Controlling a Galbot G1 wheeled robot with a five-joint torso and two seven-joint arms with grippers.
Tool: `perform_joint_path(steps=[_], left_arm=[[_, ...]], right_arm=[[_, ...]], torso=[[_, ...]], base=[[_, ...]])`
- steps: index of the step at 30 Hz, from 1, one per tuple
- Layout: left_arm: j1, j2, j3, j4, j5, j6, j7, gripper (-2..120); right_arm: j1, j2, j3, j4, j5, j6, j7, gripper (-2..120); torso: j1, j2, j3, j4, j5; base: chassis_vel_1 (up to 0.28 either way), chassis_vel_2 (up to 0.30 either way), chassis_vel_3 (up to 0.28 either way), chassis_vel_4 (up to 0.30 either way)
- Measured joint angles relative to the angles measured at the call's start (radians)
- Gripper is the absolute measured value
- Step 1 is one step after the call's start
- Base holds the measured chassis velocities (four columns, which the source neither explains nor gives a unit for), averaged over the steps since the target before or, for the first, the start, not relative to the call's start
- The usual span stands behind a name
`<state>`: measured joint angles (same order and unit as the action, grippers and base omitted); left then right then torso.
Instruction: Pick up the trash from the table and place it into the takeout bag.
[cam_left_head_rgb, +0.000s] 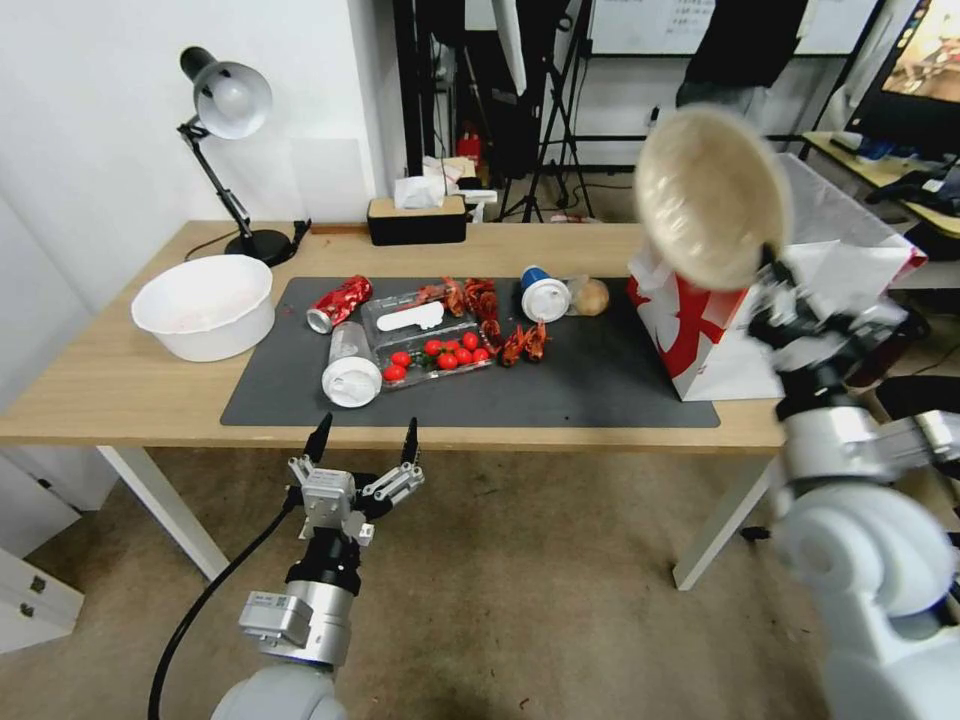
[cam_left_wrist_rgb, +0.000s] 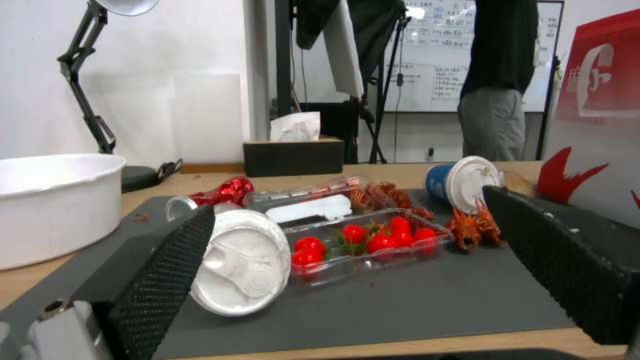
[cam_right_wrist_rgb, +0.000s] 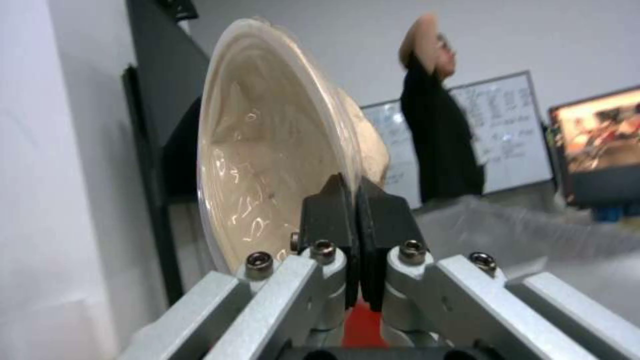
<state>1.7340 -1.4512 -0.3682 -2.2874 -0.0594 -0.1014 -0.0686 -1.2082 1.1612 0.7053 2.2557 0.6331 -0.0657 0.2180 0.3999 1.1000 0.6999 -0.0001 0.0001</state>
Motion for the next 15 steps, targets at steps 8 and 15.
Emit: perform_joint_path(steps=[8, 15], left_arm=[[-0.007, -0.002, -0.009, 0.004, -0.003, 0.000, -0.002, 100], [-0.005, -0.005, -0.012, 0.007, -0.003, 0.000, -0.003, 100]], right_arm=[[0.104, -0.066, 0.029, -0.092, 0.003, -0.010, 0.063, 0], [0.149, -0.082, 0.028, -0.152, -0.026, -0.014, 0.081, 0]], torso=[[0.000, 0.000, 0.000, 0.0001, -0.0001], [0.000, 0.000, 0.000, 0.0001, -0.0001]], base=[[0.000, 0.000, 0.000, 0.000], [0.000, 0.000, 0.000, 0.000]])
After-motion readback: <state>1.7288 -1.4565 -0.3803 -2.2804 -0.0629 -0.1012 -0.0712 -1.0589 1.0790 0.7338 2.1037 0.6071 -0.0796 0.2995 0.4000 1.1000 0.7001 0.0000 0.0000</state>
